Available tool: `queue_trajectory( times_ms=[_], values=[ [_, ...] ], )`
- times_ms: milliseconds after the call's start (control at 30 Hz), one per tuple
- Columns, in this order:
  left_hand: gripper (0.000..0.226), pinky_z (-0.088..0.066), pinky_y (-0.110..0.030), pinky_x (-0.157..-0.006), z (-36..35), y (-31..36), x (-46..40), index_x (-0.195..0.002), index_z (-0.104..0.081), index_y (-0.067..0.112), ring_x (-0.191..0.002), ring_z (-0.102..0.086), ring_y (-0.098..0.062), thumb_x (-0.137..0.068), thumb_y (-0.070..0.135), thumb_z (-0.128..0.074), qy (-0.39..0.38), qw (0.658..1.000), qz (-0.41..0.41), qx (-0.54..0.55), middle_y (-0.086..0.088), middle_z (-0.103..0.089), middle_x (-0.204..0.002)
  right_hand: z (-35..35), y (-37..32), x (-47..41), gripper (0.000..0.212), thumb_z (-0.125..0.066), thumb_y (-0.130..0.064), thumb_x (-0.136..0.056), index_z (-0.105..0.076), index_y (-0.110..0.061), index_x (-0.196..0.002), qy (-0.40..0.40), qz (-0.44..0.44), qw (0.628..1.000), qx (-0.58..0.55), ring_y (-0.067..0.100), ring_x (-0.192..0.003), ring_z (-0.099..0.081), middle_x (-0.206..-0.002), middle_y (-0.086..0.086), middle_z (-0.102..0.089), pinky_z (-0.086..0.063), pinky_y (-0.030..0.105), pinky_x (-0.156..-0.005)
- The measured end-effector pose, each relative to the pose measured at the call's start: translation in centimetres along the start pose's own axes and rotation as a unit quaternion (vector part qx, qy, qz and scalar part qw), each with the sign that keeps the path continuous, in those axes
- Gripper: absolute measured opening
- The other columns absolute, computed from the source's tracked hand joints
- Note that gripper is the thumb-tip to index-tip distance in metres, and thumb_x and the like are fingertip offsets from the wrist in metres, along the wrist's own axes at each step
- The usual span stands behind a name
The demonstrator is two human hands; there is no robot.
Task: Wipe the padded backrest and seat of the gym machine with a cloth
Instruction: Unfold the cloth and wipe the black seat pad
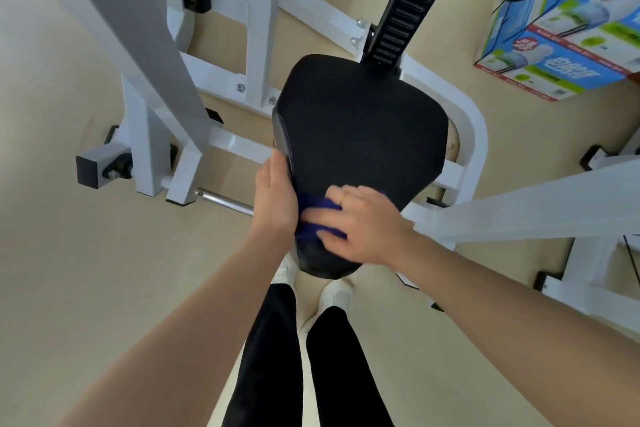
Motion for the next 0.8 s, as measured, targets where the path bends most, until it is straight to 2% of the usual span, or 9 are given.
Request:
queue_trajectory(
  times_ms=[67,167,267,367,500,567,633,733,800],
  values=[
    [0.027,-0.025,-0.026,-0.089,0.4,-0.8,0.4,-0.075,-0.04,0.037,-0.099,-0.037,-0.006,-0.097,0.036,-0.025,0.017,1.0,-0.003,-0.011,0.019,-0.042,-0.093,0.7,3.8,-0.8,0.04,-0.043,-0.036,-0.081,-0.069,-0.026,-0.11,0.059,-0.101,0.993,0.022,0.031,-0.065,-0.059,-0.08,0.011,-0.059,-0.047,0.034,-0.056],
    [0.027,-0.025,-0.028,-0.09,0.7,-2.1,0.7,-0.077,-0.043,0.037,-0.098,-0.04,-0.008,-0.097,0.039,-0.024,0.002,1.0,0.004,-0.011,0.015,-0.046,-0.1,1.0,7.6,-0.4,0.036,-0.048,-0.032,-0.087,-0.064,-0.025,-0.119,0.107,-0.297,0.949,0.018,0.038,-0.079,-0.059,-0.096,0.017,-0.06,-0.05,0.041,-0.065],
    [0.033,-0.032,-0.029,-0.089,0.5,-2.5,1.5,-0.088,-0.056,0.032,-0.092,-0.049,0.0,-0.094,0.04,-0.025,-0.014,1.0,-0.003,-0.006,0.013,-0.054,-0.099,0.8,4.8,0.3,0.039,-0.047,-0.035,-0.083,-0.066,-0.023,-0.114,0.114,-0.259,0.959,0.0,0.036,-0.073,-0.06,-0.09,0.015,-0.06,-0.051,0.041,-0.061],
    [0.045,-0.044,-0.041,-0.096,0.0,-2.5,2.2,-0.102,-0.062,0.023,-0.101,-0.058,-0.015,-0.087,0.048,-0.027,-0.023,1.0,-0.002,-0.008,0.0,-0.064,-0.106,0.3,0.0,2.4,0.04,-0.047,-0.038,-0.077,-0.069,-0.023,-0.106,0.079,-0.133,0.987,-0.037,0.028,-0.063,-0.058,-0.078,0.008,-0.059,-0.049,0.034,-0.054],
    [0.041,-0.046,-0.037,-0.087,-0.2,-2.4,2.5,-0.089,-0.059,0.022,-0.093,-0.059,-0.018,-0.093,0.043,-0.025,-0.035,0.999,0.0,-0.018,-0.001,-0.065,-0.095,-0.3,-0.9,3.8,0.035,-0.049,-0.035,-0.079,-0.069,-0.024,-0.106,0.03,-0.008,0.999,-0.02,0.023,-0.062,-0.053,-0.078,0.006,-0.057,-0.044,0.03,-0.055],
    [0.039,-0.04,-0.03,-0.084,0.0,-2.7,2.3,-0.099,-0.059,0.025,-0.097,-0.055,-0.013,-0.096,0.041,-0.024,-0.03,0.999,-0.019,-0.032,0.003,-0.062,-0.102,-0.2,2.0,3.0,0.036,-0.049,-0.034,-0.078,-0.07,-0.023,-0.105,0.065,-0.043,0.997,0.013,0.029,-0.062,-0.055,-0.076,0.01,-0.057,-0.048,0.033,-0.055],
    [0.039,-0.038,-0.022,-0.08,0.0,-3.1,2.4,-0.111,-0.059,0.031,-0.099,-0.054,-0.002,-0.096,0.042,-0.025,-0.049,0.998,-0.022,-0.027,0.011,-0.061,-0.109,0.3,5.3,2.8,0.038,-0.046,-0.034,-0.08,-0.069,-0.021,-0.107,0.123,-0.157,0.979,0.031,0.035,-0.065,-0.057,-0.08,0.015,-0.058,-0.048,0.035,-0.055],
    [0.035,-0.035,-0.01,-0.067,0.1,-3.4,2.7,-0.108,-0.054,0.044,-0.089,-0.05,0.014,-0.097,0.044,-0.021,-0.092,0.995,-0.022,-0.041,0.027,-0.057,-0.099,0.4,7.6,3.7,0.035,-0.044,-0.033,-0.088,-0.063,-0.022,-0.115,0.15,-0.342,0.927,0.03,0.034,-0.075,-0.056,-0.089,0.014,-0.055,-0.04,0.031,-0.058],
    [0.034,-0.037,-0.009,-0.069,0.3,-3.4,2.6,-0.11,-0.053,0.046,-0.09,-0.05,0.017,-0.097,0.045,-0.022,-0.107,0.993,-0.017,-0.04,0.029,-0.058,-0.101,0.2,5.4,3.6,0.033,-0.045,-0.033,-0.087,-0.063,-0.021,-0.112,0.159,-0.324,0.932,0.025,0.032,-0.07,-0.056,-0.085,0.013,-0.056,-0.038,0.028,-0.053]
  ],
)
Point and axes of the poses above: each hand's wrist, its own x-axis away from the middle knuckle, its own z-axis out of the back of the hand, y = z × x, the point moved 5 cm from there along -x, towards the middle knuckle
